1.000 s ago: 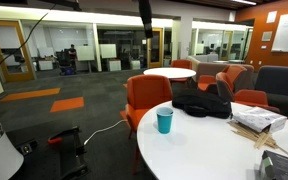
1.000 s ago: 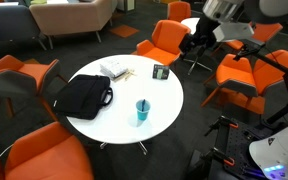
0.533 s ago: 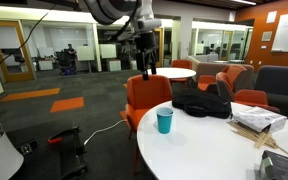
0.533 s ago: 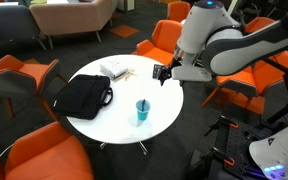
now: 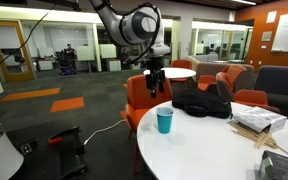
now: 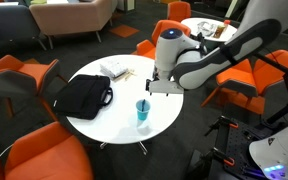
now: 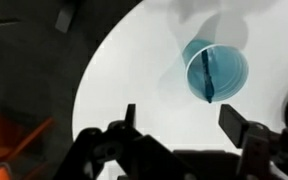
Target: Put the pen on the table
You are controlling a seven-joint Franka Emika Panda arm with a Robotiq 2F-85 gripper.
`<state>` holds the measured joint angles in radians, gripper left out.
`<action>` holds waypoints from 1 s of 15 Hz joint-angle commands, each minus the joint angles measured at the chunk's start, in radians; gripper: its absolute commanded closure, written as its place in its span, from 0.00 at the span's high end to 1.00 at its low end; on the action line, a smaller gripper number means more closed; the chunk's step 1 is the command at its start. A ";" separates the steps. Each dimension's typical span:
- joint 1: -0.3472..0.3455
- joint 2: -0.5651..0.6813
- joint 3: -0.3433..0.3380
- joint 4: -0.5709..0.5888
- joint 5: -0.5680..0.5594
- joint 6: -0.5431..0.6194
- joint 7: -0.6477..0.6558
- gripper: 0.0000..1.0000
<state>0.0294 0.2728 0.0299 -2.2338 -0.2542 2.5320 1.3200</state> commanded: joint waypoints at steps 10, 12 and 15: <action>0.220 0.323 -0.182 0.286 0.007 0.023 0.095 0.76; 0.232 0.351 -0.186 0.312 0.018 0.026 0.092 0.72; 0.241 0.381 -0.188 0.340 0.034 0.030 0.091 0.47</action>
<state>0.2443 0.6253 -0.1331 -1.9226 -0.2437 2.5425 1.3851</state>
